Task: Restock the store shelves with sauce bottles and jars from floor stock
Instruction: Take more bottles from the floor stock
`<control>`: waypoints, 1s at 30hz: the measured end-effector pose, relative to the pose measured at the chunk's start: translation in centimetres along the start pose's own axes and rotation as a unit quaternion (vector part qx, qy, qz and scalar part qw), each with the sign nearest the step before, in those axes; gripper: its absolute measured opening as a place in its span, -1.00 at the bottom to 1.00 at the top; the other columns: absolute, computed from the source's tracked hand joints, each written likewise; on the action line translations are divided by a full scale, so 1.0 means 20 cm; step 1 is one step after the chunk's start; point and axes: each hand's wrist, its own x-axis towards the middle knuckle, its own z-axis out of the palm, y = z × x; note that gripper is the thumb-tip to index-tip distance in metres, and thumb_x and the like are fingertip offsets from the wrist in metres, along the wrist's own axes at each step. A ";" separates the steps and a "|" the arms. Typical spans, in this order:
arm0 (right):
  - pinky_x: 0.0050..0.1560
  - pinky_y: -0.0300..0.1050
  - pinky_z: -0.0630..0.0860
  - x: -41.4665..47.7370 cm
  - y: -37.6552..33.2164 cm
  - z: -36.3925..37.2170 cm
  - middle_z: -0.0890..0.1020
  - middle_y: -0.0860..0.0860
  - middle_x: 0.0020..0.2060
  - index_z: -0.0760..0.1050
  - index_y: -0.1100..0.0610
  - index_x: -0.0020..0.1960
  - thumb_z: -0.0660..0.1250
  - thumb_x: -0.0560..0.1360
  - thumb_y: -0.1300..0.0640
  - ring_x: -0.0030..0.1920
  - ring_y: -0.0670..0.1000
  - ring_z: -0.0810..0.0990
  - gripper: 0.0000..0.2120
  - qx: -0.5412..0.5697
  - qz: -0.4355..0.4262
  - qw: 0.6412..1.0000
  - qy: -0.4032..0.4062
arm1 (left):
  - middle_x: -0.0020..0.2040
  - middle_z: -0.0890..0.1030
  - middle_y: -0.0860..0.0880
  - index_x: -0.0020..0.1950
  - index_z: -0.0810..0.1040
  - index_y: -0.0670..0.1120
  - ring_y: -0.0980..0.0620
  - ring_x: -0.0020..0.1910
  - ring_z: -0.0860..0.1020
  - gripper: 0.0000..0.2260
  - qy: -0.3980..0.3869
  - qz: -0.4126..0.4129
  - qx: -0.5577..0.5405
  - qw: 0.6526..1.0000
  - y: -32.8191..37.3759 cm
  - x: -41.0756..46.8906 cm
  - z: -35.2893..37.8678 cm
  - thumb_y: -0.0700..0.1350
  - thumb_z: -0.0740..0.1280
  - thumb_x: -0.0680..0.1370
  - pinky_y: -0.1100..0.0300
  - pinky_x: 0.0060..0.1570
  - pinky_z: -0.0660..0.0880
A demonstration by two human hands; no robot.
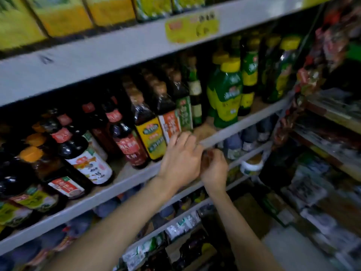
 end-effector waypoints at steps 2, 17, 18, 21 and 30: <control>-0.18 -0.15 0.39 -0.20 0.25 -0.07 0.58 0.14 -0.15 0.52 0.24 -0.03 0.37 0.44 0.37 -0.14 0.21 0.58 -0.87 -0.014 0.066 0.996 0.054 | -0.19 0.56 -0.17 -0.20 0.55 -0.15 -0.20 -0.13 0.53 -0.91 -0.056 0.016 -0.046 0.997 0.16 -0.15 0.16 -0.17 0.26 0.42 -0.02 -0.14 0.45; -0.19 0.01 0.45 -2.27 2.33 0.27 0.58 0.18 -0.08 0.43 0.17 -0.07 0.16 0.56 0.24 -0.14 0.19 0.53 -0.91 -0.170 0.557 0.790 -0.191 | -0.02 0.62 -0.11 0.06 0.55 -0.07 -0.16 -0.07 0.58 -0.84 -0.514 -0.022 -0.315 0.797 1.21 -2.10 2.07 -0.10 0.20 0.61 0.14 -0.34 0.27; -0.15 0.03 0.49 -2.36 2.45 0.36 0.57 0.17 -0.03 0.44 0.17 0.02 0.16 0.58 0.21 -0.09 0.20 0.54 -0.90 -0.174 0.557 0.783 -0.215 | 0.07 0.61 -0.11 0.17 0.54 -0.08 -0.15 0.00 0.57 -0.81 -0.536 -0.016 -0.317 0.782 1.26 -2.25 2.21 -0.11 0.20 0.62 0.14 -0.28 0.33; -0.15 0.01 0.45 -2.58 2.78 0.58 0.51 0.17 0.15 0.30 0.09 0.37 0.21 0.58 0.14 0.05 0.22 0.53 -0.63 -0.208 0.527 0.781 -0.263 | 0.25 0.54 -0.18 0.40 0.42 -0.11 -0.20 0.13 0.55 -0.65 -0.582 0.009 -0.283 0.762 1.41 -2.60 2.63 -0.13 0.24 0.60 -0.01 -0.02 0.49; -0.30 0.00 0.35 -2.79 3.38 0.97 0.47 0.21 0.09 0.24 0.07 0.38 0.24 0.57 0.12 -0.13 0.24 0.57 -0.59 -0.370 0.431 0.782 -0.259 | 0.23 0.42 -0.27 0.39 0.31 -0.04 -0.34 -0.04 0.54 -0.51 -0.539 0.066 -0.169 0.822 1.68 -2.93 3.41 0.08 0.36 0.54 0.02 -0.29 0.36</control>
